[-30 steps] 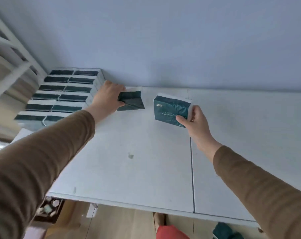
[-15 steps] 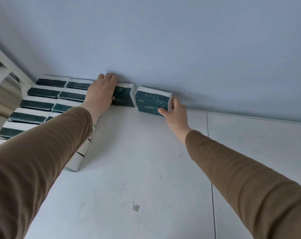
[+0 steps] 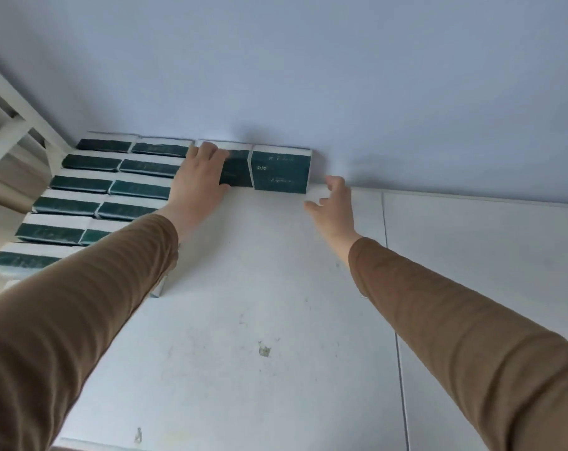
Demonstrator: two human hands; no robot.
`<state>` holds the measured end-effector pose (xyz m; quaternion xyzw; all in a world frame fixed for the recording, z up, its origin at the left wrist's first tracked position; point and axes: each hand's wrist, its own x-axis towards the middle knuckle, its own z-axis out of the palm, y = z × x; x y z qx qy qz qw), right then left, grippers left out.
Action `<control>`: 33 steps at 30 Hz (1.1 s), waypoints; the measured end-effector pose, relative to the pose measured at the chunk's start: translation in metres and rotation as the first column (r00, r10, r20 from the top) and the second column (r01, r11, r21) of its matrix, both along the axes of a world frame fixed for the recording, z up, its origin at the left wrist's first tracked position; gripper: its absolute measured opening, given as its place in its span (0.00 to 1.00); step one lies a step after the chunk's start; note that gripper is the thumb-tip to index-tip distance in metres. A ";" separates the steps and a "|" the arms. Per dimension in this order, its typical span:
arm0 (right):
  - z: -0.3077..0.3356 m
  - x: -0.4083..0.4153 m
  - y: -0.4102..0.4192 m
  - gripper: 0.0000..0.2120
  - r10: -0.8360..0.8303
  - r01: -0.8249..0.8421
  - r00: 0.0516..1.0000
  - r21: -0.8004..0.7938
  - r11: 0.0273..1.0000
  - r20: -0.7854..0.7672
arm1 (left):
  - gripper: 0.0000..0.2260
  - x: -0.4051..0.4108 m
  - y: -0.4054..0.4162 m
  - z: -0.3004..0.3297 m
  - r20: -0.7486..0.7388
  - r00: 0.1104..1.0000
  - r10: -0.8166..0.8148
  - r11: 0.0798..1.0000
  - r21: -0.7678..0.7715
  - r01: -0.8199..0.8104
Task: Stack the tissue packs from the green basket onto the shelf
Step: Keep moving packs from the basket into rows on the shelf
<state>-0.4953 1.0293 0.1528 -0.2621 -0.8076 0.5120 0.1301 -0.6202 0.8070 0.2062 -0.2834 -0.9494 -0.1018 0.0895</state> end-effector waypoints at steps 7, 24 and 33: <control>0.025 0.163 -0.003 0.21 0.079 -0.106 0.993 0.379 0.919 0.084 | 0.21 0.155 0.015 -0.003 0.092 0.988 -0.127 0.992 -0.005 0.128; 0.038 0.621 0.070 0.18 -0.231 0.040 0.947 0.633 0.773 0.222 | 0.19 0.560 0.155 -0.016 0.196 0.817 -0.543 0.840 0.105 0.533; -0.015 0.829 0.190 0.18 -0.319 0.084 0.884 0.555 0.827 0.341 | 0.18 0.748 0.323 -0.066 0.322 0.700 -0.637 0.753 0.066 0.655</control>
